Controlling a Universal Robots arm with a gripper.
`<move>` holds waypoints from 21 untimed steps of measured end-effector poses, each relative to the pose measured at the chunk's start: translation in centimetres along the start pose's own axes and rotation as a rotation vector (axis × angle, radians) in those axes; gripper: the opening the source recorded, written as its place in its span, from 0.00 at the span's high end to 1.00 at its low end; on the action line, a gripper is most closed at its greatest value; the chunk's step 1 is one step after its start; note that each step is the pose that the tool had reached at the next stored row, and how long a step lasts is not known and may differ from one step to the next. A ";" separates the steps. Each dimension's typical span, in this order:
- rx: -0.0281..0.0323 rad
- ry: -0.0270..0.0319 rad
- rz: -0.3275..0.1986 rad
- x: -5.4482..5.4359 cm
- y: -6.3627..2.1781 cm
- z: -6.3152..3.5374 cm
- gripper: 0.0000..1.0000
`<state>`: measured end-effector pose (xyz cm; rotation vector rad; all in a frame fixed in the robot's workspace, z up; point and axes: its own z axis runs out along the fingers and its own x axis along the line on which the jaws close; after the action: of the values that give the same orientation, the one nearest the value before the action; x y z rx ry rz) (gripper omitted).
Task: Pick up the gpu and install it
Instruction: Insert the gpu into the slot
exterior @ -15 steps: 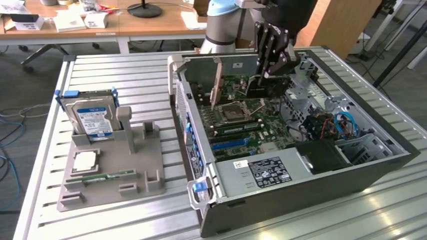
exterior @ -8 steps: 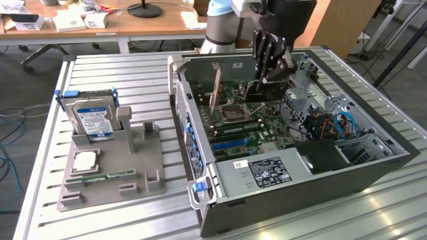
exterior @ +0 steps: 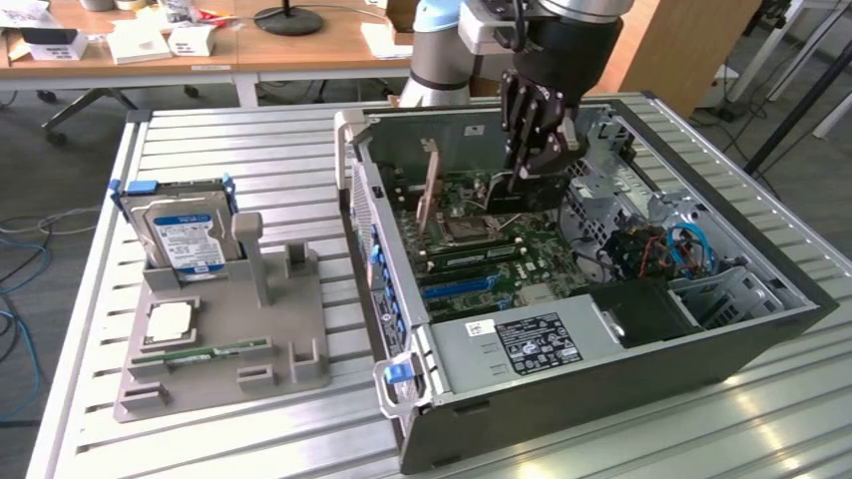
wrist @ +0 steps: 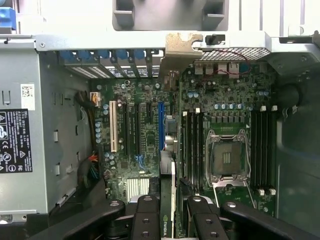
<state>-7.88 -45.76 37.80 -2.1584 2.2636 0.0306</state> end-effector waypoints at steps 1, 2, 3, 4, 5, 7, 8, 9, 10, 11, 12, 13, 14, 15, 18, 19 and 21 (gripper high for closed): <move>0.0000 0.0000 0.000 0.0 0.00 0.18 0.74; 0.0001 0.0000 0.000 0.0 0.00 0.36 0.74; 0.0000 0.0001 0.000 0.0 0.00 0.54 0.74; 0.0001 0.0000 0.000 0.0 0.00 0.72 0.74; 0.0001 -0.0001 0.000 0.0 -0.01 0.90 0.74; 0.0001 0.0000 0.000 0.0 -0.01 1.27 0.74; 0.0000 0.0000 0.000 0.0 -0.01 1.45 0.74; 0.0001 0.0000 0.000 0.0 -0.01 1.63 0.74; 0.0000 0.0001 0.000 0.0 -0.01 1.81 0.74; 0.0000 0.0001 0.000 0.0 -0.01 1.99 0.74; 0.0001 -0.0001 0.000 0.1 -0.01 2.17 0.74; 0.0001 -0.0001 0.000 0.1 -0.01 2.35 0.74; 0.0001 -0.0001 0.000 0.1 -0.01 2.55 0.74; 0.0001 -0.0001 0.000 0.1 -0.01 2.73 0.74; 0.0000 -0.0001 0.000 0.1 -0.02 3.27 0.74; 0.0001 0.0000 0.000 0.1 -0.02 3.44 0.74; 0.0000 0.0000 0.000 0.1 -0.02 3.78 0.74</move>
<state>-7.88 -45.76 34.02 -2.1584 2.2635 0.0306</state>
